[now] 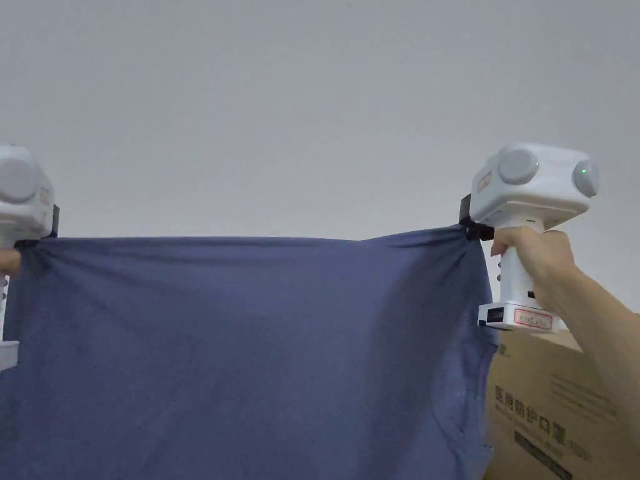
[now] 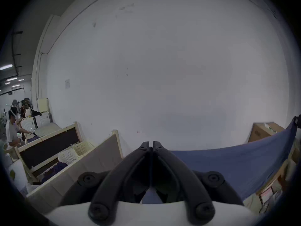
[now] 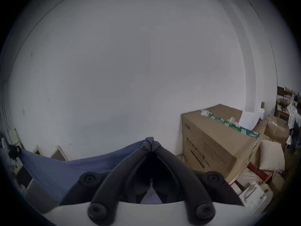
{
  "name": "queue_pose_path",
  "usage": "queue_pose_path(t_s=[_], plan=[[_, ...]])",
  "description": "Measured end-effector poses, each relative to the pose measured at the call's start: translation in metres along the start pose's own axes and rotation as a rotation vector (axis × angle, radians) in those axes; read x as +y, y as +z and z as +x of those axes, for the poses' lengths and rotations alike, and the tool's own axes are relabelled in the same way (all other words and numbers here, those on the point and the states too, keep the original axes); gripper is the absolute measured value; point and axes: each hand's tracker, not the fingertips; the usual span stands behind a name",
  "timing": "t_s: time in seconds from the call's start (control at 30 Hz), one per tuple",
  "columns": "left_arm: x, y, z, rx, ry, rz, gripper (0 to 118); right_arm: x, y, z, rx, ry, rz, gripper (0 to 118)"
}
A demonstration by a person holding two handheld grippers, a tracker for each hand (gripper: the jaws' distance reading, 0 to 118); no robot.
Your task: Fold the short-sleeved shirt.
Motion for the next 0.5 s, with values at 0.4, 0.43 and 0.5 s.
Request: queue_pose_path(t_s=[0.4, 0.43, 0.5], plan=[[-0.130, -0.059, 0.021, 0.016, -0.129, -0.129, 1, -0.106, -0.048, 0.005, -0.059, 0.061, -0.116, 0], [-0.156, -0.068, 0.023, 0.006, -0.121, -0.152, 1, -0.131, -0.061, 0.011, -0.058, 0.055, -0.146, 0], [-0.211, -0.091, 0.029, 0.005, -0.135, -0.244, 1, -0.179, -0.085, 0.021, -0.078, 0.055, -0.233, 0]])
